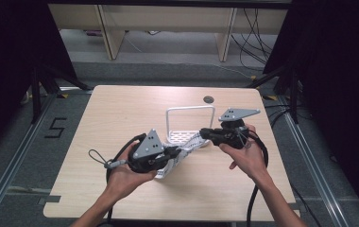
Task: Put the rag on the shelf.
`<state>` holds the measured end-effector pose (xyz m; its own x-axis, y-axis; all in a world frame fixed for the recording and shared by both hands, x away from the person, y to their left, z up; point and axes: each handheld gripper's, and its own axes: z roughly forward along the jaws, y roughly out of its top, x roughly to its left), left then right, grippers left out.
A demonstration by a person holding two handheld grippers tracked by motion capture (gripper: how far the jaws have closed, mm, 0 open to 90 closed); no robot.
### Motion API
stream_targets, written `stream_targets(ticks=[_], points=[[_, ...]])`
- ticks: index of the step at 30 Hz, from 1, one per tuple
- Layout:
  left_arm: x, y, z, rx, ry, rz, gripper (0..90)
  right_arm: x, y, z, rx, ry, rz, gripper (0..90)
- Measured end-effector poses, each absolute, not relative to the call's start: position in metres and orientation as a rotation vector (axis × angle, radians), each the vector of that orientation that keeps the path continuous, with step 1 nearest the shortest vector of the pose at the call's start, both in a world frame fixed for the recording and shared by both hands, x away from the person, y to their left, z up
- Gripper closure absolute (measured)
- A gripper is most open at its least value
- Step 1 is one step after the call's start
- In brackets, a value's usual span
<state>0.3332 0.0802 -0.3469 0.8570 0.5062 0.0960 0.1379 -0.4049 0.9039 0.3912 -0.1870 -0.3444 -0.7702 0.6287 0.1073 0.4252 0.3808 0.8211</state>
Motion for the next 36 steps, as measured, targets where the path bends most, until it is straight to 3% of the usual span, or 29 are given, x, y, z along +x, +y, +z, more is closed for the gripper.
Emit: stream_targets(ticks=[11,36], points=[[0.355,0.089,-0.299,1.910,0.497,0.479,85.9,0.390,-0.190,-0.294,0.861,2.344,1.348,86.0],[0.424,0.072,-0.266,1.857,0.611,0.503,85.7,0.423,-0.197,-0.244,0.945,2.267,1.290,85.6]])
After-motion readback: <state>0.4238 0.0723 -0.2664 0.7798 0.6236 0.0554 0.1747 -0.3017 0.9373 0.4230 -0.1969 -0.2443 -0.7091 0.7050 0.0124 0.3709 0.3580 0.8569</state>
